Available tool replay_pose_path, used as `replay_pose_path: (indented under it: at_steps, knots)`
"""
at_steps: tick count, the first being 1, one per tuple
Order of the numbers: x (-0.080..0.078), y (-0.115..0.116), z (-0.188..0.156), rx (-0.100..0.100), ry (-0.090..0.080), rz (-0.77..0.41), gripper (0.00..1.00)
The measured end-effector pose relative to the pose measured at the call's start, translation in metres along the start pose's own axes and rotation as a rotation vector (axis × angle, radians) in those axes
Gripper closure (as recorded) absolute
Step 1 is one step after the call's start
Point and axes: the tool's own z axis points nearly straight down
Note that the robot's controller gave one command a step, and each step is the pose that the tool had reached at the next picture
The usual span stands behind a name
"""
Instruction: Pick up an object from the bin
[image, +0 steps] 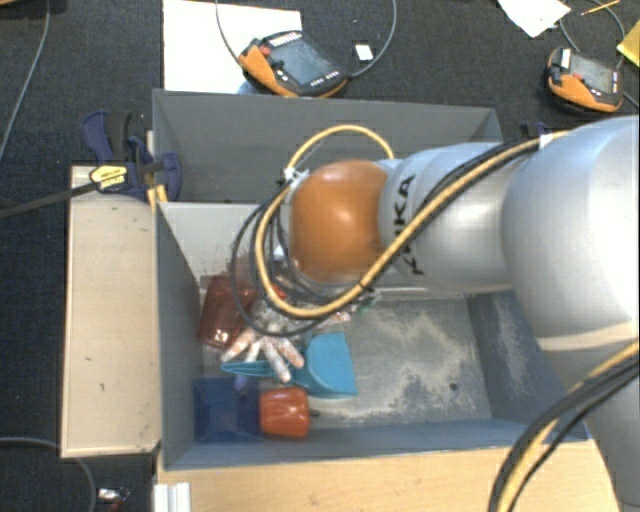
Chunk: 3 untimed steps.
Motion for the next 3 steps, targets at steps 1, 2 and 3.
replay_pose_path:
  at_steps: [1,2,3]
  knots:
    - [-0.003,0.002,0.000,0.002,-0.002,-0.009,1.00]
    - [0.029,0.023,-0.013,0.003,-0.006,-0.056,1.00]
    - [0.056,0.035,-0.009,0.010,-0.024,-0.066,1.00]
